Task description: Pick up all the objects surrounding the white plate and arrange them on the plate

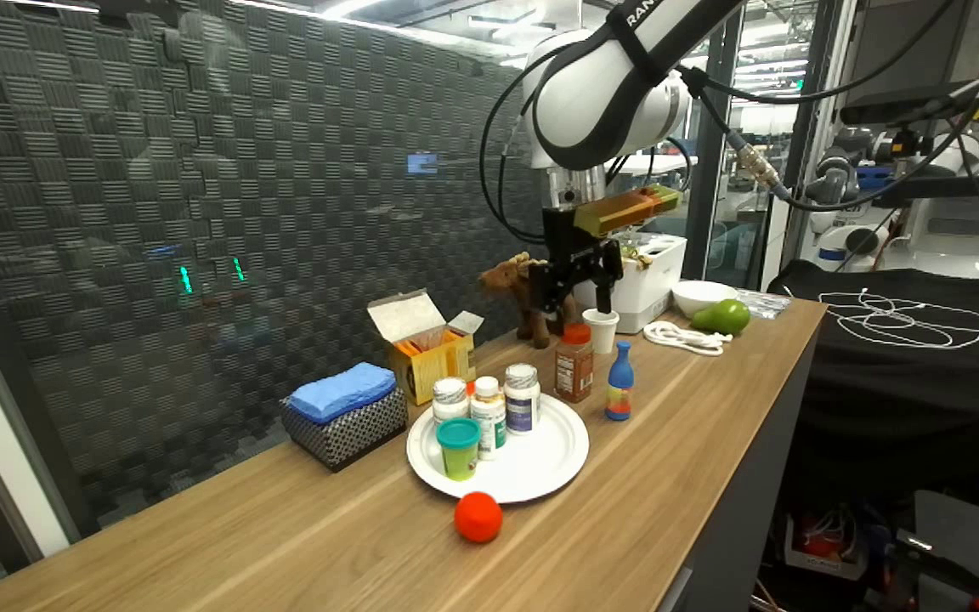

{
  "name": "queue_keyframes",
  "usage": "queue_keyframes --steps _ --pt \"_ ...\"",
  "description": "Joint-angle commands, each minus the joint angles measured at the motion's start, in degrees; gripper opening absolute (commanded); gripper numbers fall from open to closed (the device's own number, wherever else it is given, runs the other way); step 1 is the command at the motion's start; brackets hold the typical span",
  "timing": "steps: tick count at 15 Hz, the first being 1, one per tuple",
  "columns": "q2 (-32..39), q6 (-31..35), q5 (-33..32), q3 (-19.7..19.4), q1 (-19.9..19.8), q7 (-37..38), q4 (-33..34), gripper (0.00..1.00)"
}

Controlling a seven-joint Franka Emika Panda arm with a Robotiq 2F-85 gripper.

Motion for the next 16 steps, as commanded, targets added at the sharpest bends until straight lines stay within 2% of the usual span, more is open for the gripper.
queue_keyframes --steps 1,7,8,16 --pt "-0.7 1.0 1.9 0.2 -0.2 -2.0 -0.5 0.72" --pt "-0.7 0.8 2.9 0.5 -0.1 -2.9 -0.8 0.27" --pt "-0.9 0.7 2.9 0.5 0.0 -2.9 -0.9 0.23" --pt "-3.5 -0.8 1.3 0.0 1.4 0.9 -1.4 0.23"
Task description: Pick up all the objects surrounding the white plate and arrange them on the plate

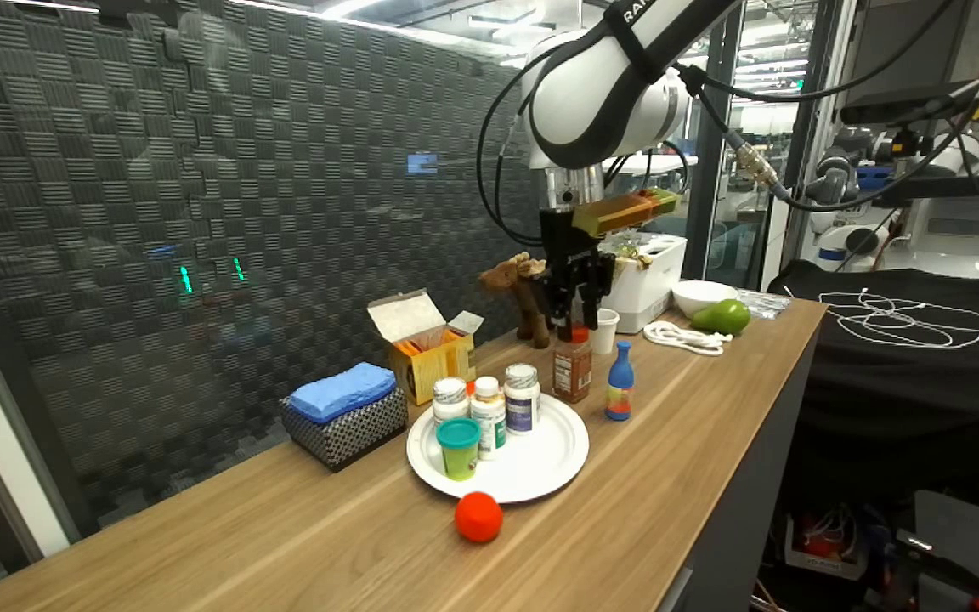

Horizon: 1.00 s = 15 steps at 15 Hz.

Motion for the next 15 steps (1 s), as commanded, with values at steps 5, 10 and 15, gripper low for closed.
queue_keyframes --steps 5,10,15 --pt "-8.0 -3.5 -3.2 -0.2 3.4 7.7 -0.8 0.23" --pt "-14.1 -7.2 -4.0 2.2 6.2 11.6 -3.2 0.23" --pt "-18.2 -8.7 -2.5 6.1 7.9 12.9 -7.5 0.23"
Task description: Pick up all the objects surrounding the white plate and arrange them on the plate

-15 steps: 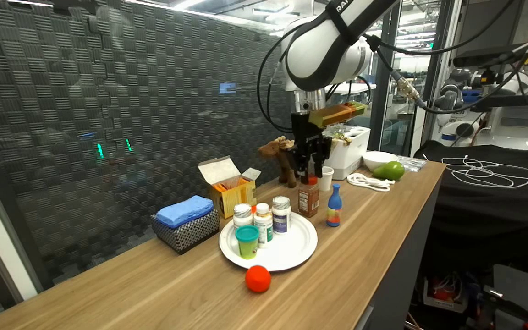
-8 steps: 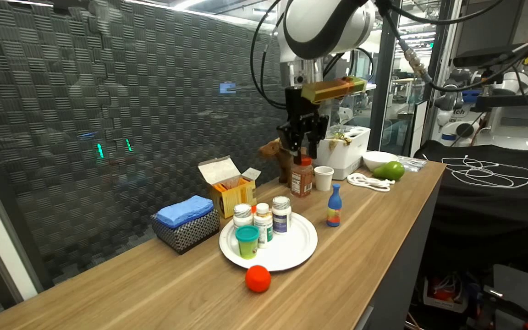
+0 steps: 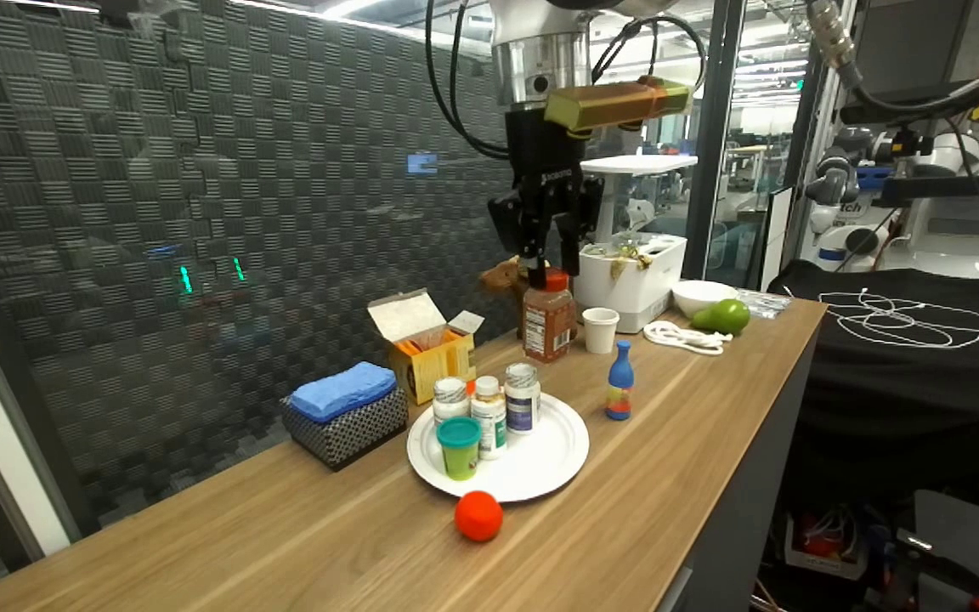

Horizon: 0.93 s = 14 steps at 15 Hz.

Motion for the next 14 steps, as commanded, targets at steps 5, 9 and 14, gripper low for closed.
queue_keyframes --steps 5,9,14 --pt "-4.3 0.0 2.6 3.8 1.2 -0.5 -6.6 0.23" --pt "-1.0 2.2 0.8 3.6 0.7 -0.5 -7.3 0.23" --pt "3.3 6.4 1.0 2.5 0.1 -4.1 -6.8 0.23"
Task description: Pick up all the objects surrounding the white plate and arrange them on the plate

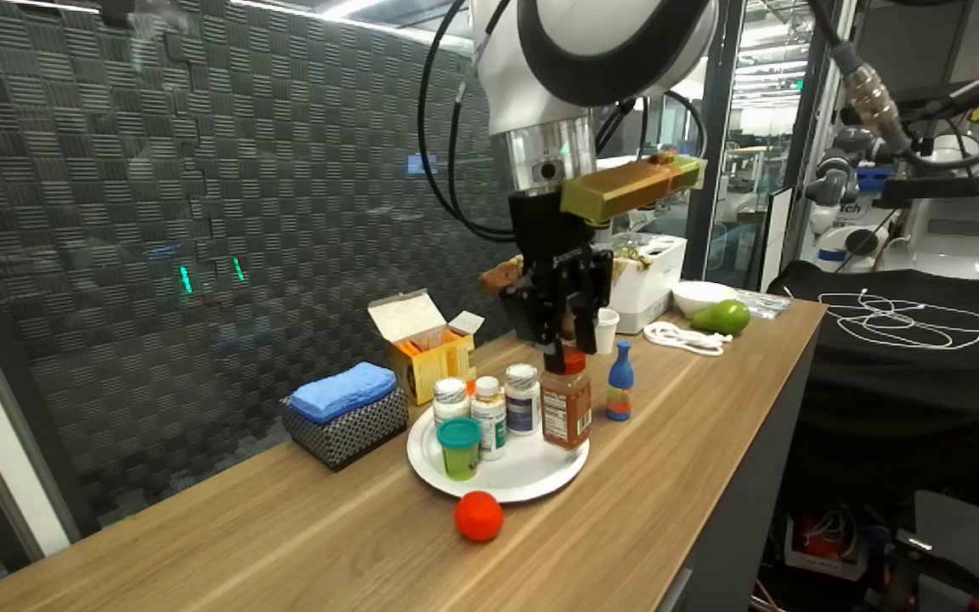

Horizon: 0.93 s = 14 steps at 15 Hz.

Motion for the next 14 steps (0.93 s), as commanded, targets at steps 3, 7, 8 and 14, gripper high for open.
queue_keyframes --steps 3,7,8,14 --pt "3.2 5.2 -0.1 -0.9 -0.6 -4.7 1.0 0.23" --pt "4.0 7.1 0.5 -1.3 -1.1 -7.0 1.1 0.23" --pt "4.1 7.6 0.6 -1.4 -1.2 -7.4 1.1 0.23" --pt "4.7 9.6 1.0 -1.6 -1.6 -9.3 1.4 0.23"
